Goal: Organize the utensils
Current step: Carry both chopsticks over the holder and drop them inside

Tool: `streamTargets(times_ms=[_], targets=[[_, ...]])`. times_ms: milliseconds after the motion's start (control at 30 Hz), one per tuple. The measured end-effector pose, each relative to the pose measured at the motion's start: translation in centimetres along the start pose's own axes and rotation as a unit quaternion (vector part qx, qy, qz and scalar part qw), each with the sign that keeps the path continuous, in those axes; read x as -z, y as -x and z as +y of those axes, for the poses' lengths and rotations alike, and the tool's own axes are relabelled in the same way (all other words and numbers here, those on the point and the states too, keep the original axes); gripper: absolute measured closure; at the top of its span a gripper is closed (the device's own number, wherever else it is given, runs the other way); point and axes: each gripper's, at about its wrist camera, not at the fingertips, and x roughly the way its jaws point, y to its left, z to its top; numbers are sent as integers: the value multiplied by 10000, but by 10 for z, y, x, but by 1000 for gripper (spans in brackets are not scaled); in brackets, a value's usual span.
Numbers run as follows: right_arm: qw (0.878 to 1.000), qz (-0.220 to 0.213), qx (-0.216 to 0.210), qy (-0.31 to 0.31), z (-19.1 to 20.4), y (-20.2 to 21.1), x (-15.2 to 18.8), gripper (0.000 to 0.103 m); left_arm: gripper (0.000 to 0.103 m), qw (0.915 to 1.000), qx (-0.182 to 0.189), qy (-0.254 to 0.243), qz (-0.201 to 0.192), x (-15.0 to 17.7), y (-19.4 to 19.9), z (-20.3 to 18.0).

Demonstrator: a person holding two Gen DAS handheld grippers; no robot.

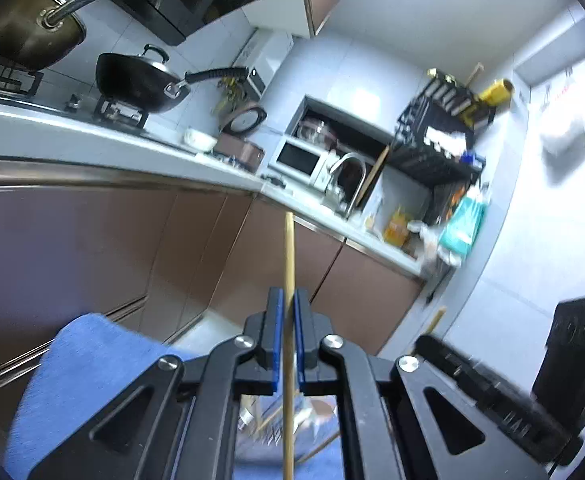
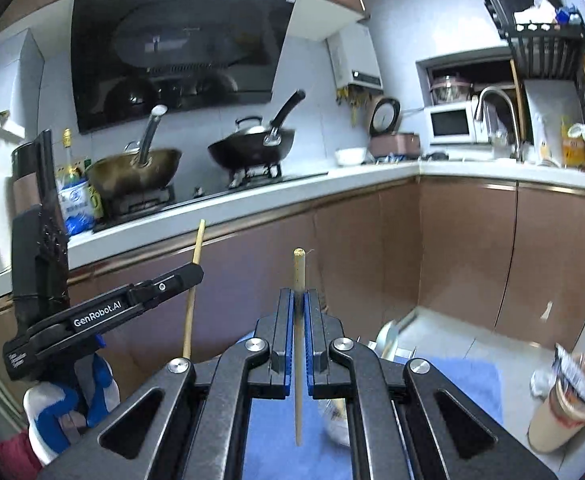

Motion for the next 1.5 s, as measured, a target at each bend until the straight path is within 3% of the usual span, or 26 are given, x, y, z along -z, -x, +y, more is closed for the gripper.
streamTargets(times_ms=[200, 467, 800, 1233, 1500], targets=[[9998, -136, 166, 37, -23, -36, -7, 98, 98, 9992, -117, -30, -383, -2, -49, -11], [9995, -146, 260, 116, -48, -61, 3, 98, 98, 9982, -355, -167, -457, 23, -97, -11], [9995, -40, 252, 164, -60, -79, 25, 98, 98, 9953, -748, -287, -535, 56, -129, -1], [9989, 256, 375, 120, -60, -85, 57, 98, 96, 9909, -1110, -451, -615, 81, -125, 15], [9985, 249, 480, -14, -60, -67, 62, 95, 81, 9901, -1127, -627, -557, 77, -93, 5]])
